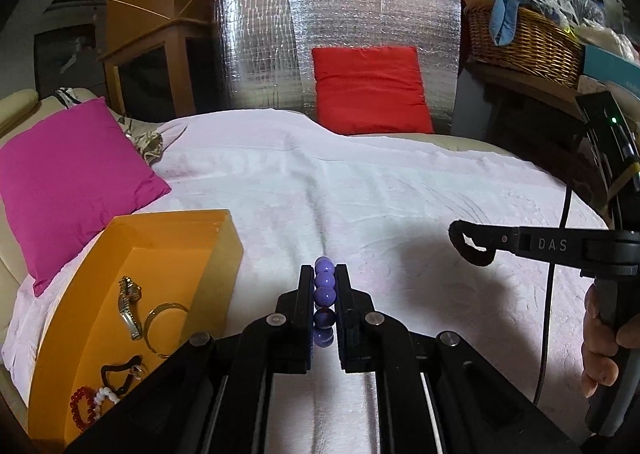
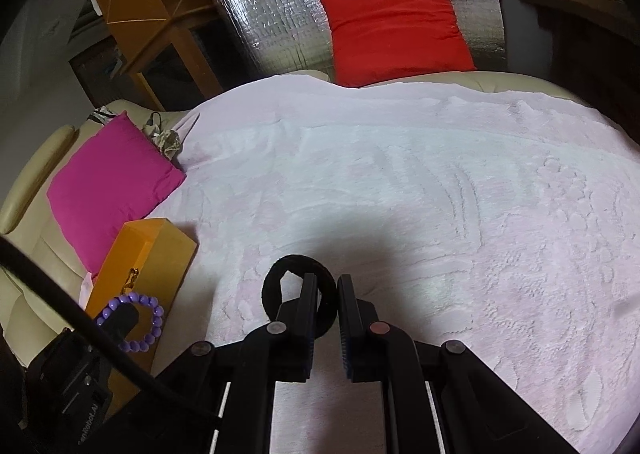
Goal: Organize jewelry
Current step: 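Carry purple bracelet and hair tie into the orange box and open both tools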
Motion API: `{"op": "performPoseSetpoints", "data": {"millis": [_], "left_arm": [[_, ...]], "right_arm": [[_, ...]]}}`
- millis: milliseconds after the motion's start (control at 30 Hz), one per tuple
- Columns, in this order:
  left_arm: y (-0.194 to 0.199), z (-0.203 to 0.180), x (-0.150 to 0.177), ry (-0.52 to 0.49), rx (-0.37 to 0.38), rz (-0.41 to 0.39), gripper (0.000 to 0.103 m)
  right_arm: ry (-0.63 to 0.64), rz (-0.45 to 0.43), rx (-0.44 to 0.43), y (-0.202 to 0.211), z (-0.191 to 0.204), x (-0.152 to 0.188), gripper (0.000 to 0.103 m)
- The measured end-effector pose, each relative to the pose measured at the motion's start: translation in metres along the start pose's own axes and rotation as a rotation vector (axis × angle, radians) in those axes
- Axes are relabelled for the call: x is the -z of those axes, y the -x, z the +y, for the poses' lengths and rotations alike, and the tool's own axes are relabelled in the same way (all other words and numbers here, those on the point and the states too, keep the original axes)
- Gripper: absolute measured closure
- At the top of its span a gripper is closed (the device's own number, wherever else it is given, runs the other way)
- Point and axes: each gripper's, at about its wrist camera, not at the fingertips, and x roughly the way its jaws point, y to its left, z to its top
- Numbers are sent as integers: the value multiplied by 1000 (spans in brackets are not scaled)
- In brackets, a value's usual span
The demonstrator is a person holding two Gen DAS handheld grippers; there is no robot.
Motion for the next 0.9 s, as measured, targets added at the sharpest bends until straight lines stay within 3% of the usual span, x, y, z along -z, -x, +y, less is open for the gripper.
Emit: {"op": "performPoseSetpoints", "data": {"millis": [900], "left_arm": [[43,48,4,127,-25,-53,93]], "right_arm": [[59,20,-77,-19,55,9,92]]}}
